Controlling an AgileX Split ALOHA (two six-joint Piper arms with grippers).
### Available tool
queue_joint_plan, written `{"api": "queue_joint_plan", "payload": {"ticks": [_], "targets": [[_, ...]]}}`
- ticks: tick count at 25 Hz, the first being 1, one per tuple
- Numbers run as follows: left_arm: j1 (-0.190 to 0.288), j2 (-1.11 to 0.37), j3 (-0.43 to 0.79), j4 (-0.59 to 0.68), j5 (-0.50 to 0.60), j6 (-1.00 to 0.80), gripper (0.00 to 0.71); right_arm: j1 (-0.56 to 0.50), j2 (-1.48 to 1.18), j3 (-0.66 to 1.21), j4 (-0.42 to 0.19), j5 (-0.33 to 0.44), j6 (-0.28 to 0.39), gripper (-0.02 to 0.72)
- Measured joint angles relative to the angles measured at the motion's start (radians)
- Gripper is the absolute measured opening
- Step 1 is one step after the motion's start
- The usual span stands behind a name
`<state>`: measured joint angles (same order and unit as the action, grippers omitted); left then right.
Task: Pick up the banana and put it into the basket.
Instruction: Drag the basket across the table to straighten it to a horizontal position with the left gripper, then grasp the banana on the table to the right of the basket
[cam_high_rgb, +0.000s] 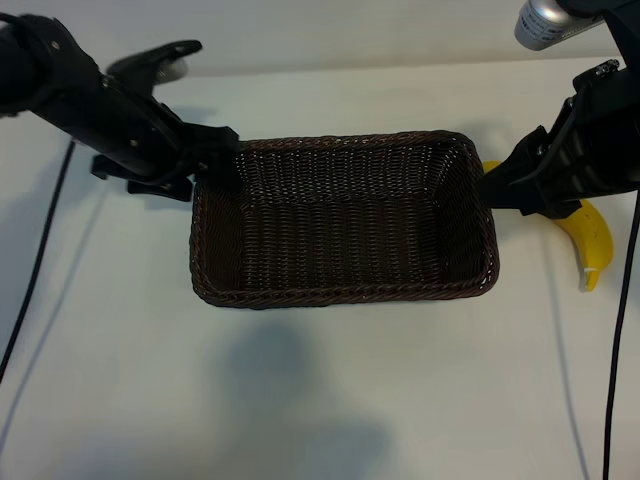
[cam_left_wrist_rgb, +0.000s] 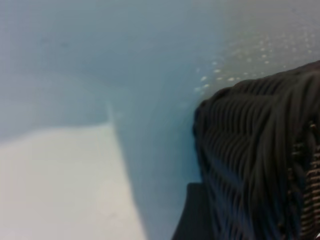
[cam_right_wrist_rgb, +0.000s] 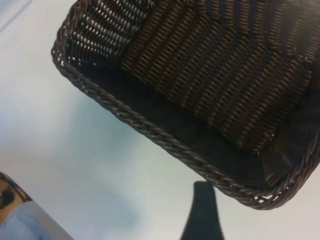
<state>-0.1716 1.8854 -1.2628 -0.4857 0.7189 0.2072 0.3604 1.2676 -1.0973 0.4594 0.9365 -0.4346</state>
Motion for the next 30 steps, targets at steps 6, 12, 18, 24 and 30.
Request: {"api": "queue_joint_plan", "payload": {"ticks": [6,12,18,24,30], "targets": [[0.001,-0.100,0.000,0.062,0.058,-0.048,0.615,0.000,0.000,0.000,0.000,0.000,0.000,0.560],[0.007,-0.218,0.000,-0.007,0.144,0.016,0.605,0.000,0.000,0.000,0.000,0.000,0.000,0.560],[0.008,-0.304,0.000,-0.197,0.202,0.152,0.600,0.000,0.000,0.000,-0.002,-0.009,0.000,0.562],[0.008,-0.341,0.000,-0.123,0.241,0.152,0.600,0.000,0.000,0.000,-0.080,-0.030,0.004,0.600],[0.008,-0.354,0.000,-0.073,0.250,0.149,0.600,0.000,0.045,0.000,-0.233,-0.064,0.023,0.603]]}}
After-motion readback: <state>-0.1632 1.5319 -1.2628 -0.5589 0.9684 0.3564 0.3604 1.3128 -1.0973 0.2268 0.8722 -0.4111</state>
